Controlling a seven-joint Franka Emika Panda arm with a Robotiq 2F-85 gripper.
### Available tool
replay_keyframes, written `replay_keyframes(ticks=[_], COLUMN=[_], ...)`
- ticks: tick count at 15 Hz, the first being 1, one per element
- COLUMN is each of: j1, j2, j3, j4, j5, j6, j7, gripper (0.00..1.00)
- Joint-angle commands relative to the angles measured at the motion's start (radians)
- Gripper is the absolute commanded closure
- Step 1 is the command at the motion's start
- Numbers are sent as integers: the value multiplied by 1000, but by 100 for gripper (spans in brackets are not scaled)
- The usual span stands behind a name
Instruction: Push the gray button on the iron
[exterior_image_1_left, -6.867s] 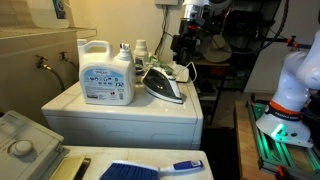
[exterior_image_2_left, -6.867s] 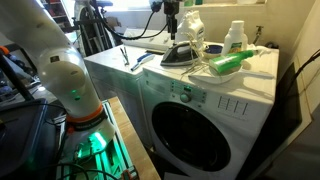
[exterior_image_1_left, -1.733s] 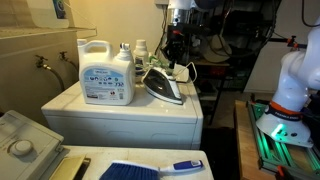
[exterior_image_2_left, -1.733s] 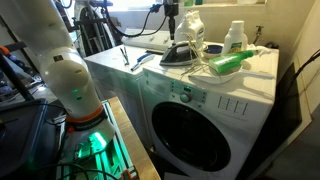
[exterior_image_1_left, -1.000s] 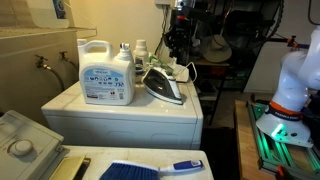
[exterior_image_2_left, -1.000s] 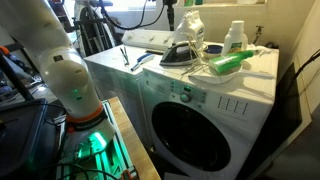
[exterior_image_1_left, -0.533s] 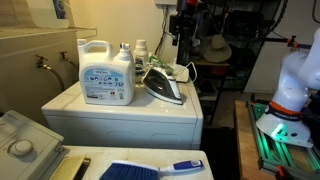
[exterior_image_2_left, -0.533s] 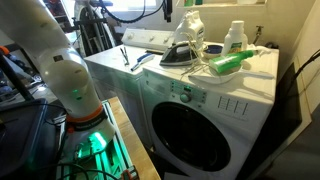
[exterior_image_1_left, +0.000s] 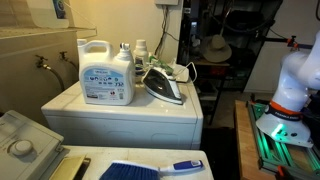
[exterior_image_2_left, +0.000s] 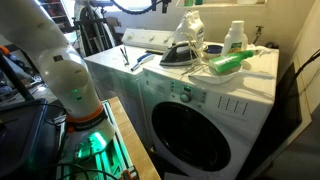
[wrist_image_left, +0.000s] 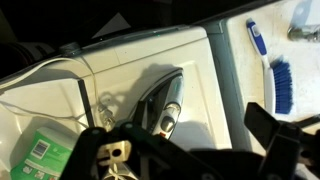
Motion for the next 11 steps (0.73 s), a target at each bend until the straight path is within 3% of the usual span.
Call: replay_keyframes(ticks=[1, 6, 11], j1=[6, 4, 4], j2=[-3, -3, 2], j3=[-14, -12, -7], j4=[35, 57, 54], j5=[-18, -51, -42], j6=[-125, -188, -162], j7=[-145, -235, -214], gripper=[0, 0, 0])
